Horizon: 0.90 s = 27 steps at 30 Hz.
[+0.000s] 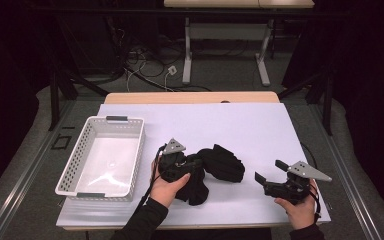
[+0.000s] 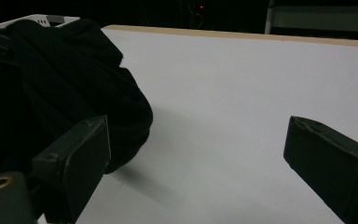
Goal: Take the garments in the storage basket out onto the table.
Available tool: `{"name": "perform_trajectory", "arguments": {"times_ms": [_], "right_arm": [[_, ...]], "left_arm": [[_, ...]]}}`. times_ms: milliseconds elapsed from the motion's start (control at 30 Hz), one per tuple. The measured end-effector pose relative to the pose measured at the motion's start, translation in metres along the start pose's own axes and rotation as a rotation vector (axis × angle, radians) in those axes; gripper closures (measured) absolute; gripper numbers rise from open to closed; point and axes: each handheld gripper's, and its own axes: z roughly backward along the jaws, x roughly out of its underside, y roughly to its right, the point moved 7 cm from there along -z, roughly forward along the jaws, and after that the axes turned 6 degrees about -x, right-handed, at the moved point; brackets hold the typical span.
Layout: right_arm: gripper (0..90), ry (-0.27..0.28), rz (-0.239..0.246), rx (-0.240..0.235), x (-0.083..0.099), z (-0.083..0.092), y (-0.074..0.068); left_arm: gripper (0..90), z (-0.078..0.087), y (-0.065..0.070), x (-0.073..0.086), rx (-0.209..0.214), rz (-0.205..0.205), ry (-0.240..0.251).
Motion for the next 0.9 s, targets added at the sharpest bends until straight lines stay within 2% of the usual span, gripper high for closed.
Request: {"name": "perform_trajectory", "arguments": {"times_ms": [133, 367, 467, 600, 767, 900], "right_arm": [[7.1, -0.002, -0.001, -0.003, 0.000, -0.001, -0.001], [7.2, -0.004, 0.003, -0.002, 0.001, -0.001, -0.001], [7.3, -0.005, 0.002, -0.003, 0.001, -0.001, 0.000], [8.5, -0.001, 0.005, -0.003, 0.001, -0.002, -0.001], [10.1, -0.012, 0.005, -0.003, 0.002, -0.003, -0.002], [11.7, -0.012, 0.005, -0.003, 0.002, -0.004, -0.002]], "left_arm": [[70.2, -0.012, -0.002, 0.005, 0.012, 0.014, -0.023], [70.1, -0.032, 0.001, 0.007, 0.012, -0.005, -0.063], [70.0, -0.038, 0.000, 0.007, 0.004, 0.001, -0.068], [69.6, -0.045, -0.005, 0.008, -0.012, 0.005, -0.076], [68.5, -0.048, -0.008, 0.011, -0.040, -0.027, -0.093], [66.4, -0.048, -0.009, 0.011, -0.048, -0.027, -0.090]]}}
